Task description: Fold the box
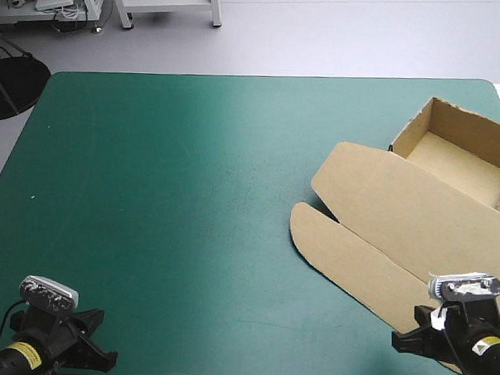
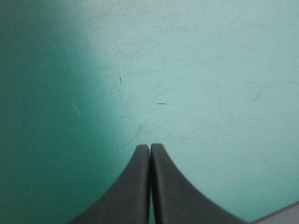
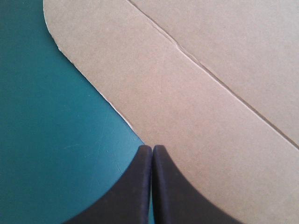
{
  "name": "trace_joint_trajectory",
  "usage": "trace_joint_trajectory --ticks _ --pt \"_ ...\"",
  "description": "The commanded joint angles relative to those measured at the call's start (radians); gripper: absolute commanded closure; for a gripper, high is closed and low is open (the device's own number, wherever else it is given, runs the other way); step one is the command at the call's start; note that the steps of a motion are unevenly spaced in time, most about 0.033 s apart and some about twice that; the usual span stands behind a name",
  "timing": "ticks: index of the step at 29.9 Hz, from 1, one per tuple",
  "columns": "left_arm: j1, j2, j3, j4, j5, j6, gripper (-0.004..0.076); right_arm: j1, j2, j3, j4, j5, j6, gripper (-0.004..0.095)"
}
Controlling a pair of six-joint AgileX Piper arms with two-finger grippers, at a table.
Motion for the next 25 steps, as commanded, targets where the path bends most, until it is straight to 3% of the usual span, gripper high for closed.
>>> trace_joint_trajectory --ticks 1,10,25 --pt "0.000 0.013 -0.020 -0.019 -0.050 0.014 0.0733 0.000 -0.046 0.004 0.019 -0.077 -0.040 0.0921" --pt "0.000 0.013 -0.020 -0.038 -0.040 0.013 0.0733 0.000 -0.080 0.056 0.019 -0.155 -0.040 0.0921" --pt "0.000 0.013 -0.020 -0.055 -0.022 0.013 0.0733 0.000 -0.081 0.061 0.024 -0.149 -0.024 0.0921"
